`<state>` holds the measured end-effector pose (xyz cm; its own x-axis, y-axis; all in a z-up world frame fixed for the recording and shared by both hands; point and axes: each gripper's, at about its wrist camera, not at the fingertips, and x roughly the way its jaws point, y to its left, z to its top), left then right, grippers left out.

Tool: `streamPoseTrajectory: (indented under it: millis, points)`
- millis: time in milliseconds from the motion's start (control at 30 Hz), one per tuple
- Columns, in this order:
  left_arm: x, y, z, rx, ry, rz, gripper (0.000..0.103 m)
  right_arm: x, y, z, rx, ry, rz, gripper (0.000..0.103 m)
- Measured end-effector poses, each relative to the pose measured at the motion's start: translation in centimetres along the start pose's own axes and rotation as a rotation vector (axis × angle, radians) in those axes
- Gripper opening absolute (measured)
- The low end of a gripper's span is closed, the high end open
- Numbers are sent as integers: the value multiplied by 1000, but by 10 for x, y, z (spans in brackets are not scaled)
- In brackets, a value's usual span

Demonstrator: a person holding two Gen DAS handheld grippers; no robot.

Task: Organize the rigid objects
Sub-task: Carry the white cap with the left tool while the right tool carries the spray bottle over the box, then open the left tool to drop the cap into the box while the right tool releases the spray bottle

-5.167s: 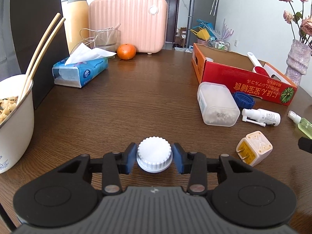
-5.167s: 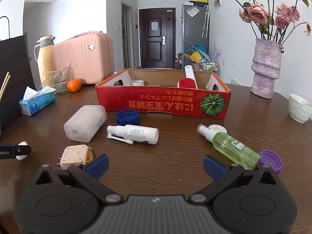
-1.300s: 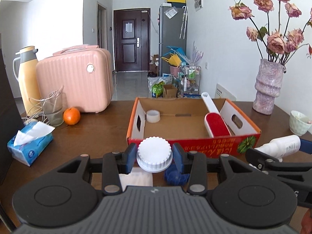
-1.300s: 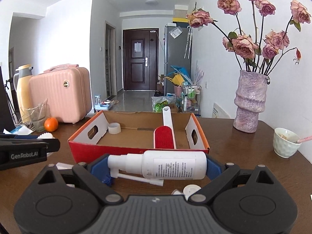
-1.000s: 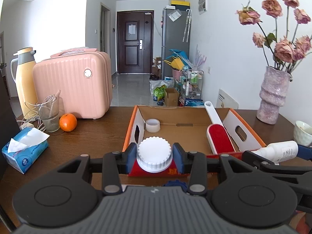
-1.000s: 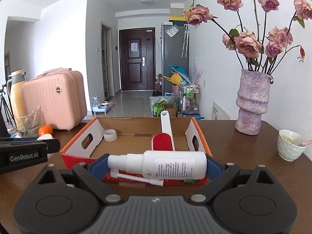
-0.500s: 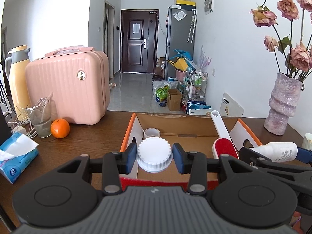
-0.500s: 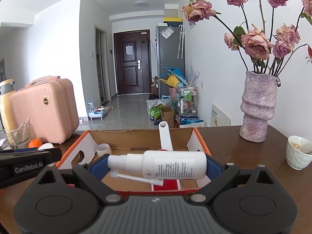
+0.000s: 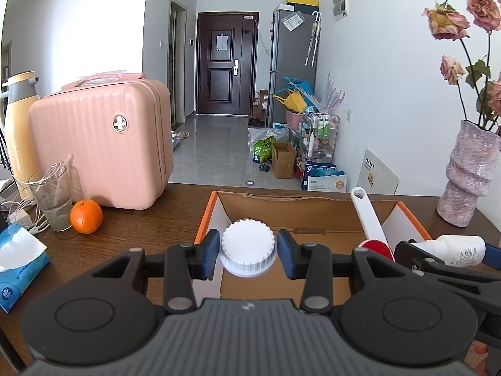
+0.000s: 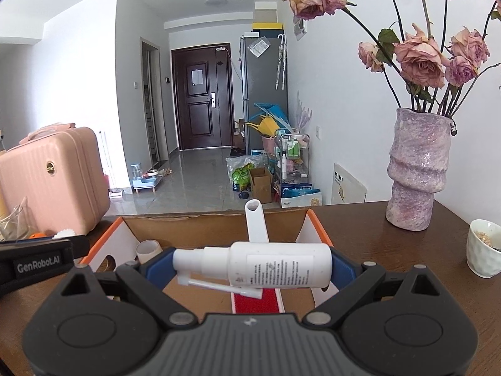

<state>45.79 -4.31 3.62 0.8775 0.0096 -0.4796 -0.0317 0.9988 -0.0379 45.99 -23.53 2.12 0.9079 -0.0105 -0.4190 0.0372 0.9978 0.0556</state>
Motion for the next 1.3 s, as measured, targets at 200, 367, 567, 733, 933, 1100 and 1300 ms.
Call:
streamPoseTrajectory:
  millis: [200,367,567,733,933,1100,1300]
  points:
    - [21,-1,5,6,16,11,41,19,1,4,10,13,-11,97]
    - [35,1,6,12,28,19,41,32,6,5,-4,25,-10,97]
    - [51,0,7,28,46,28,41,47,13,4,-31,43,-7,97]
    - [63,2,5,38,66,38,41,55,12,2,-43,62,-9,97]
    - [76,0,0,55,100,38,41,61,9,-1,-47,84,-15,97]
    - [77,2,-1,60,102,44,42,63,11,-3,-64,97,-22,97]
    - [72,2,0,57,75,75,87,64,5,-1,-46,125,-41,101]
